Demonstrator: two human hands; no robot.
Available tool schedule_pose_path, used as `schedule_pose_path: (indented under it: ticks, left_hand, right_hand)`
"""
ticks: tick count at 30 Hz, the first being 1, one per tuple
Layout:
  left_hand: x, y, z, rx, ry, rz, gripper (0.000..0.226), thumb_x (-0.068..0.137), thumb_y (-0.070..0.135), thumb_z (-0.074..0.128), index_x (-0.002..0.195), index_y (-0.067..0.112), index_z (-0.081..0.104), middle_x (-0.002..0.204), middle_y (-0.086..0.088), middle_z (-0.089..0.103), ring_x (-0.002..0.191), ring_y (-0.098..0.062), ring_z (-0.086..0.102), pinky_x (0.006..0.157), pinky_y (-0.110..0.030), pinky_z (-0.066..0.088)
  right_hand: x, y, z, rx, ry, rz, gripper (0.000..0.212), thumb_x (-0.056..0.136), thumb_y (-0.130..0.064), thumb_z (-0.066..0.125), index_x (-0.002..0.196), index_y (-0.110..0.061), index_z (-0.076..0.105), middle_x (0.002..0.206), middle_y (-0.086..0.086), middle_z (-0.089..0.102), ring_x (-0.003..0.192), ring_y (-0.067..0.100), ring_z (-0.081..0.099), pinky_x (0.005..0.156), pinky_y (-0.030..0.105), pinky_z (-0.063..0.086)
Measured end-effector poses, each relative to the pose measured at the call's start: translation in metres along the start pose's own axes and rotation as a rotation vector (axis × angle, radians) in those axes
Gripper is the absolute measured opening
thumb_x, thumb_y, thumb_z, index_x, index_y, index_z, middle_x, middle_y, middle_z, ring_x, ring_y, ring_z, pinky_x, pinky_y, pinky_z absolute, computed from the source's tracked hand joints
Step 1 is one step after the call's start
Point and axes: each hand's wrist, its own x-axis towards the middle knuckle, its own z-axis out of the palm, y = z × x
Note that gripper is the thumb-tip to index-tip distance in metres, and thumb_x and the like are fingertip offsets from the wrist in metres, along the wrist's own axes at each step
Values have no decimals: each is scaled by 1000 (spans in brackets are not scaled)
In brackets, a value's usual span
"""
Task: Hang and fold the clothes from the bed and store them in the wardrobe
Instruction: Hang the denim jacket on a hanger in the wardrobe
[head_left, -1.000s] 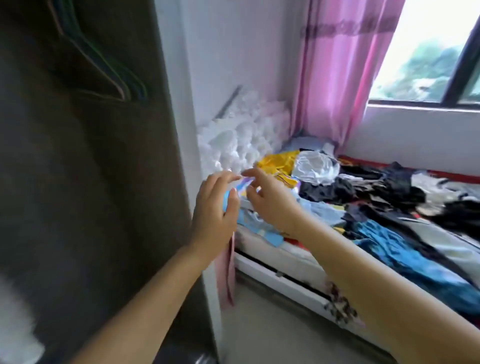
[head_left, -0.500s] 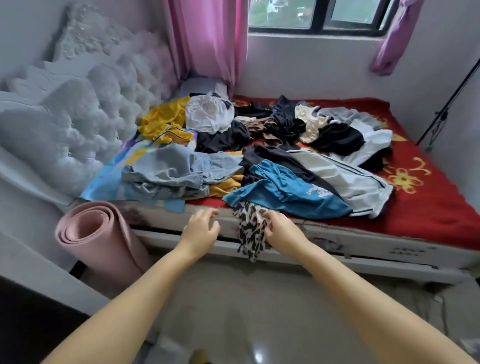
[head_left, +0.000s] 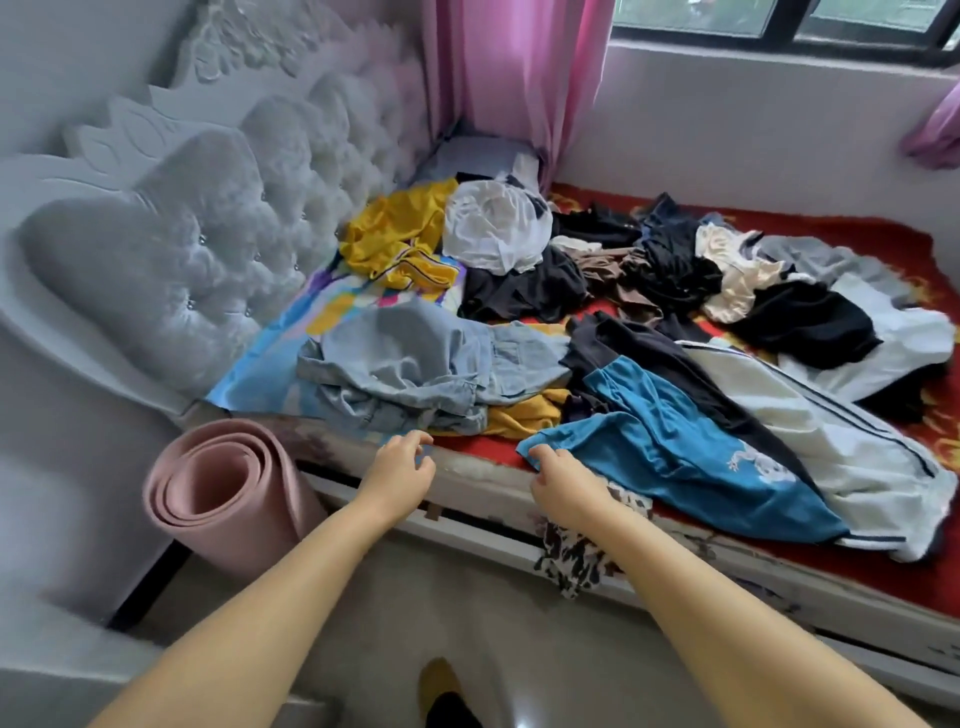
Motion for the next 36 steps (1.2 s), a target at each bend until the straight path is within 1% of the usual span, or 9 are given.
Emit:
schedule_pose_path:
  ticks: [6,17,21,23,25,29,32,34,36]
  left_hand:
    - [91,-45,-61,22,46,-112,35,96,17,48,131,12,51,126,-11,52,116,-24,50,94,-34,41]
    - [198,-123,-89,-11,33,-368,34,96,17,46,130,14,51,123,-10,50,113,-25,51,94,-34,43]
    - [247,-146,-89,37,1,-432,44,95,18,47,139,16,43,132,-11,45,120,-29,47,99,-41,42]
    - [274,-160,-84,116,-12,-444,57,94,17,48,149,19,29,145,-12,33,131,-32,36,106,-43,37]
    - [292,-172,-75,259,-56,-393,68,94,13,47,154,24,17,158,-13,9,144,-32,14,115,-44,24]
    - [309,-192,-44,445,-261,-294,74,89,1,47,152,28,20,159,-8,-24,145,-26,-25,119,-49,-2]
    - [308,-199,-22,529,-276,-311,67,88,-1,49,146,26,30,157,-8,-30,143,-24,-30,118,-49,-9]
    - [305,-200,-13,548,-249,-332,57,90,2,49,141,24,36,158,-7,-27,144,-23,-28,118,-49,-11]
    - [304,-200,-10,560,-249,-351,50,93,9,50,139,23,38,161,-4,-19,146,-21,-25,117,-51,-12]
  right_hand:
    - [104,-66,-14,-13,-30,-78,42,98,-18,38,140,-15,38,135,12,47,119,31,51,91,37,45]
    - [274,-128,8,-168,-305,-215,41,98,-17,41,139,-12,38,139,15,41,123,34,46,99,42,44]
    - [340,-147,28,-273,-387,-280,50,99,-24,48,144,-14,31,142,14,35,129,34,38,97,43,45]
    - [373,-149,45,-344,-466,-298,56,96,-30,53,144,-16,28,142,12,33,130,32,35,98,44,43]
    - [394,-147,60,-398,-544,-287,63,92,-35,59,144,-18,27,144,10,33,134,31,33,103,44,40]
    - [412,-136,89,-437,-550,-268,63,92,-35,58,144,-20,28,142,6,43,135,26,37,109,40,33]
    - [417,-133,97,-392,-549,-242,39,93,-19,51,132,-16,45,130,7,54,122,28,49,94,37,40]
    - [423,-135,92,-342,-611,-182,27,91,-11,49,118,-11,54,119,10,60,108,30,57,76,34,44]
    - [430,-144,81,-275,-658,-166,22,91,-11,47,109,-5,58,110,12,64,98,31,60,69,30,42]
